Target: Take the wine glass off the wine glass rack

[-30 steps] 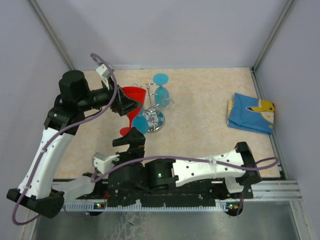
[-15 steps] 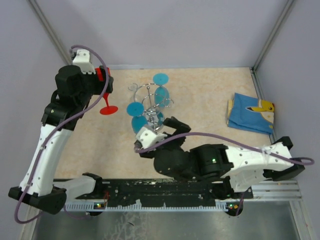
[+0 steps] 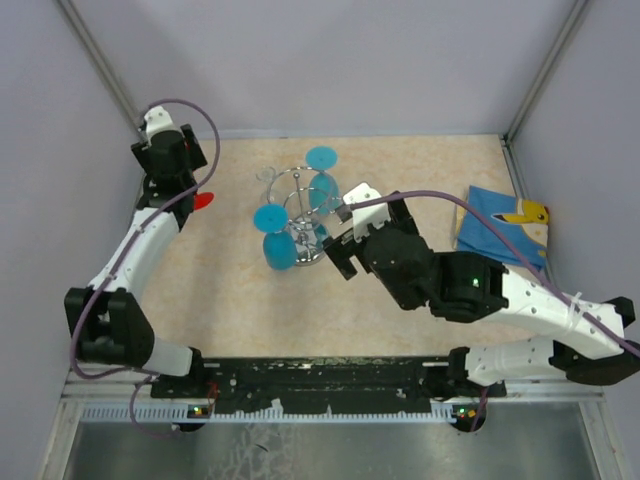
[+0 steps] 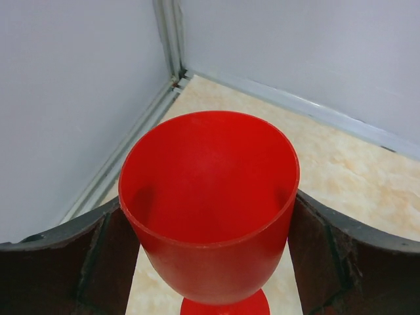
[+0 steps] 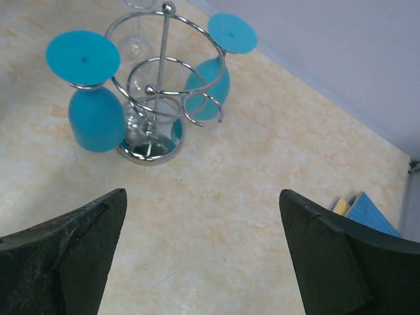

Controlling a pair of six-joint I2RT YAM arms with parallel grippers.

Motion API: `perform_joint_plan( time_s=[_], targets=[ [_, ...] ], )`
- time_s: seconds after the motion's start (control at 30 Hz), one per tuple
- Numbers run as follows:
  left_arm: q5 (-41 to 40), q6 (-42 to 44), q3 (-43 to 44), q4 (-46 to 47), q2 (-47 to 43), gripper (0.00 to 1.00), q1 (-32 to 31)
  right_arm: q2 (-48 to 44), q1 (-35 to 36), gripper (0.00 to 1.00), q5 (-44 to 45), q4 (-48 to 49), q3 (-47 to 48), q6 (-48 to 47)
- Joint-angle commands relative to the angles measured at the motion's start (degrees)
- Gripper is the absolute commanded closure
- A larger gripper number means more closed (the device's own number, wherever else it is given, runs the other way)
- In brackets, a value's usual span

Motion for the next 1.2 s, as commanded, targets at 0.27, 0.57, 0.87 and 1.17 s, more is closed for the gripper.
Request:
perform_joint_plan(
  time_s=[0.27,0.57,0.87,1.17],
  targets=[
    [-12.07,13.96,-10.51,52.51,18.75,0.09,0.39,-3.99,-0.50,0.01,-4.93,3.87,-3.32,6.27],
    [-10.03,13.53,-11.80,61.93,26.44,0.09,3.88,-8.22,-0.50,0.01,-2.19,-0.41,-3.91,8.61],
    [-5.69,5.13,-10.88,53.89,28.27,0.08,7.39,-9.32,-0.50,0.01,-1.10,0.67,-4.56,7.32],
    [-5.16,1.43,-10.84,51.50,30.30,0.06,8.57,-10.52,-0.49,0.01,-0.83,0.16,-5.12,7.71]
  ],
)
